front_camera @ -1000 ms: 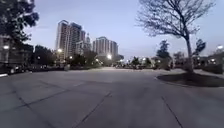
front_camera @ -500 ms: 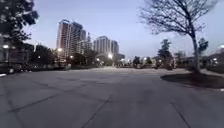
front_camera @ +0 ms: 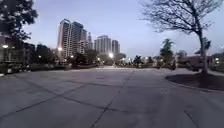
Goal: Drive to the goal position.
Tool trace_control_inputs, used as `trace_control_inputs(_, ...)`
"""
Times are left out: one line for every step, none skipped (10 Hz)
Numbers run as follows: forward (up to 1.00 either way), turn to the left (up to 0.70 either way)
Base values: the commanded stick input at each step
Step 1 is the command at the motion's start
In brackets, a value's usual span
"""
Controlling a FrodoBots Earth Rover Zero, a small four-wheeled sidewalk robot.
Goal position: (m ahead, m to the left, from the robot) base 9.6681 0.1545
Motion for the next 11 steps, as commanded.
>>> trace_control_inputs(0.70, 0.00)
trace_control_inputs(0.70, 0.00)
trace_control_inputs(0.70, 0.00)
trace_control_inputs(0.70, 0.00)
trace_control_inputs(0.70, 0.00)
trace_control_inputs(0.70, 0.00)
trace_control_inputs(0.70, 0.00)
trace_control_inputs(0.70, 0.00)
trace_control_inputs(0.70, 0.00)
trace_control_inputs(0.70, 0.00)
trace_control_inputs(0.70, 0.00)
